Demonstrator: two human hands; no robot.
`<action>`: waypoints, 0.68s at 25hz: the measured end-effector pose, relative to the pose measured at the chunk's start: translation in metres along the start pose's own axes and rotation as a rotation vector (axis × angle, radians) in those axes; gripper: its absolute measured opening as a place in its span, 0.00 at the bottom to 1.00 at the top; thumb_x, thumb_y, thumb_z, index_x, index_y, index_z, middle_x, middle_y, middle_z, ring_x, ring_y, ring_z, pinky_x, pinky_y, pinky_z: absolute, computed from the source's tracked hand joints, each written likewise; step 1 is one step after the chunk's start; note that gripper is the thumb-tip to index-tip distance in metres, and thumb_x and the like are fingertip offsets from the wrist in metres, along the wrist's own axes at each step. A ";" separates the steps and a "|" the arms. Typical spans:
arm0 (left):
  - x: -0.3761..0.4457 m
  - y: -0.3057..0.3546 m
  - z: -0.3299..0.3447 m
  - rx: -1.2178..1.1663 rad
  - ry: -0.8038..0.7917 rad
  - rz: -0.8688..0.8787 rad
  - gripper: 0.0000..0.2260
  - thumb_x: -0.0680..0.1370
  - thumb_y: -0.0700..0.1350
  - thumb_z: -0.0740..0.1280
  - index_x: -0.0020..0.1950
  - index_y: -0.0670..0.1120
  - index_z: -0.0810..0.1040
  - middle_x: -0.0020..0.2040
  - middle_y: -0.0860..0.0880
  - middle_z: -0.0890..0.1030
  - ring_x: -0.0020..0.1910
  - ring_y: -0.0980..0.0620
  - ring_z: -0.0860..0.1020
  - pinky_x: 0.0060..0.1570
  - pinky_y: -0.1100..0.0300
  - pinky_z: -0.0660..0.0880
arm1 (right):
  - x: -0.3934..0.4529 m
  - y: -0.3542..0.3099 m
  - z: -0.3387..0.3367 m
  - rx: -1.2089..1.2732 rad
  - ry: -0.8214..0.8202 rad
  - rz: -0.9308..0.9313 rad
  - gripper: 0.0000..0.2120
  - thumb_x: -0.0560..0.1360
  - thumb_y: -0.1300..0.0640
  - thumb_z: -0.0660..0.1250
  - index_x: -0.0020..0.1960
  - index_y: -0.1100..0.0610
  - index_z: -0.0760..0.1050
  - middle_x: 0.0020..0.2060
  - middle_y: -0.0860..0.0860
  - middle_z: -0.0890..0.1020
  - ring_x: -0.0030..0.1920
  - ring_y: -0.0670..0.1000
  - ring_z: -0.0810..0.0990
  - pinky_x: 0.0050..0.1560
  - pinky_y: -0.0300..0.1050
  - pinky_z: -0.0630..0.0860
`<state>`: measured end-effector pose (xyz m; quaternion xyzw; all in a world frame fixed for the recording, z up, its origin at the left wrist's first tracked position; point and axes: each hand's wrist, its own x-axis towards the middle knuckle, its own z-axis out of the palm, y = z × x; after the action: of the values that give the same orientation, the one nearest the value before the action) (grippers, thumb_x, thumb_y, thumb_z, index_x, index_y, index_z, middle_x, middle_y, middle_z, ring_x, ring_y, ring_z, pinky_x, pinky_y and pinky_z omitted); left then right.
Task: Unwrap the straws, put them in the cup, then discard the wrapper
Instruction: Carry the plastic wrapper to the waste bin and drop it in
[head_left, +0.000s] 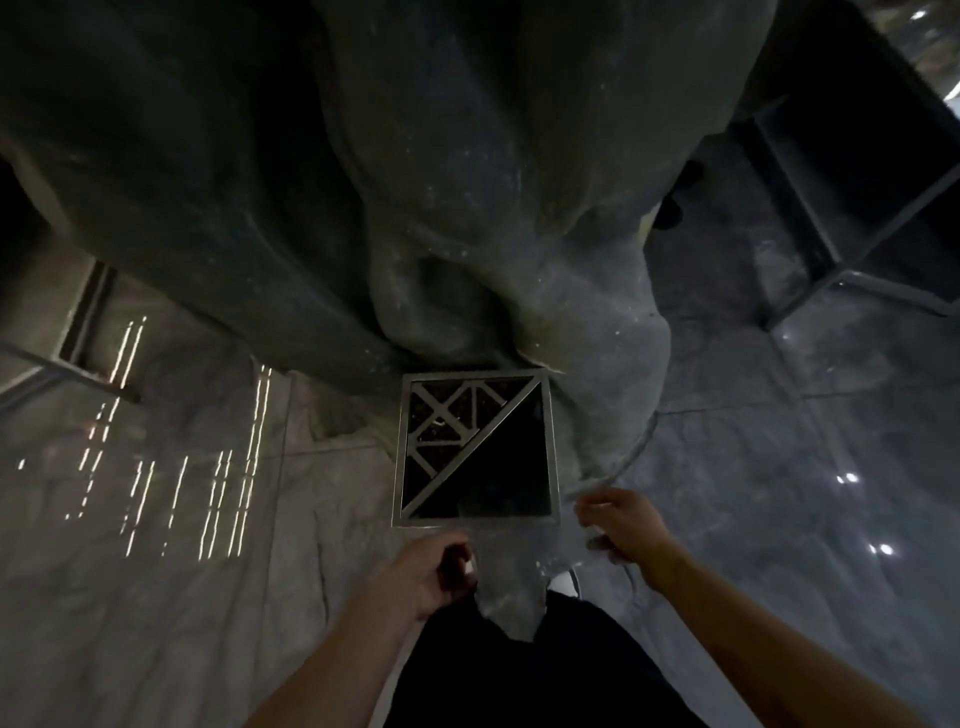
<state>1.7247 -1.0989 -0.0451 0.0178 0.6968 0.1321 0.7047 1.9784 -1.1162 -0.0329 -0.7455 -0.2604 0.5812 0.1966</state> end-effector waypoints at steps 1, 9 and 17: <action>0.005 0.002 0.000 -0.024 0.033 -0.003 0.05 0.76 0.37 0.69 0.40 0.41 0.77 0.28 0.43 0.78 0.20 0.50 0.76 0.19 0.62 0.74 | 0.000 -0.003 -0.001 -0.031 -0.035 -0.023 0.07 0.75 0.53 0.68 0.52 0.52 0.80 0.42 0.50 0.84 0.30 0.47 0.83 0.26 0.38 0.74; 0.049 0.040 0.001 0.010 0.058 -0.079 0.14 0.79 0.37 0.63 0.33 0.38 0.72 0.17 0.44 0.73 0.12 0.53 0.70 0.15 0.62 0.74 | -0.001 -0.005 -0.014 -0.942 -0.091 -0.752 0.24 0.72 0.41 0.68 0.67 0.42 0.70 0.65 0.39 0.72 0.62 0.42 0.73 0.60 0.41 0.74; 0.063 0.048 -0.002 0.567 0.329 0.329 0.09 0.78 0.43 0.63 0.52 0.38 0.78 0.43 0.38 0.82 0.43 0.41 0.81 0.44 0.50 0.79 | 0.030 -0.009 0.033 -1.009 0.180 -0.899 0.05 0.73 0.59 0.71 0.47 0.52 0.83 0.41 0.49 0.86 0.41 0.54 0.82 0.31 0.49 0.79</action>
<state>1.7144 -1.0392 -0.0967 0.3030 0.7975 0.0466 0.5197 1.9503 -1.0907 -0.0583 -0.6108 -0.7666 0.1863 0.0682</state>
